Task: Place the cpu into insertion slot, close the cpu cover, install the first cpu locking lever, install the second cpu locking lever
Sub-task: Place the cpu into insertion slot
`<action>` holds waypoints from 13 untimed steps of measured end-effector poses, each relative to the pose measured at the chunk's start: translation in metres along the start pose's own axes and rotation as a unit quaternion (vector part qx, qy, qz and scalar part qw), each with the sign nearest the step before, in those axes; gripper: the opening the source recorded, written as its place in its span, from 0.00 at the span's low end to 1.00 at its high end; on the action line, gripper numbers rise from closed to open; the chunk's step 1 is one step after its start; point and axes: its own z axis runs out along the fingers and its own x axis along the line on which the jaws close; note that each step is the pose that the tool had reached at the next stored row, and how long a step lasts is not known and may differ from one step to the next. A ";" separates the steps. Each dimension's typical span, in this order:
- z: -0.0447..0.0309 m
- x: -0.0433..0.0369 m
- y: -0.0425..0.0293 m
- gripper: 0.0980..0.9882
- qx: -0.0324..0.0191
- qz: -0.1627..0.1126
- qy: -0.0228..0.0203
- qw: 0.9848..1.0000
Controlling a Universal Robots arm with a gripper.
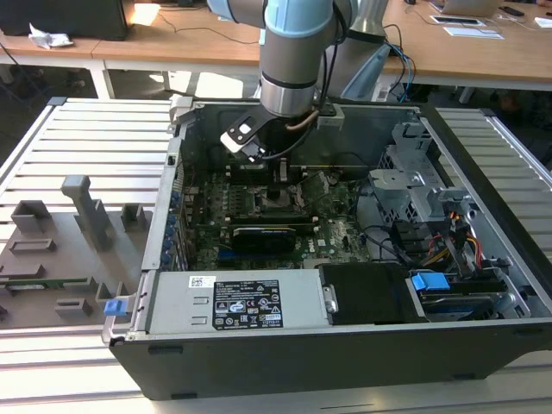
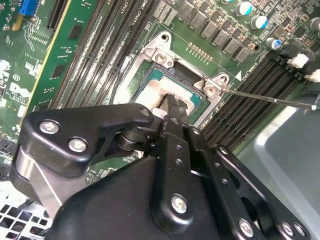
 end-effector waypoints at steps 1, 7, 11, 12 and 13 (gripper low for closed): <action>0.0006 0.0000 0.0000 0.01 0.000 0.000 0.000 1.000; 0.0042 -0.0002 0.0013 0.01 0.000 0.000 0.000 1.000; 0.0040 -0.0008 0.0160 0.01 0.001 0.000 0.000 1.000; 0.0039 -0.0009 0.0182 0.01 0.002 0.000 0.000 1.000; 0.0037 -0.0010 0.0209 0.01 0.002 0.000 0.000 1.000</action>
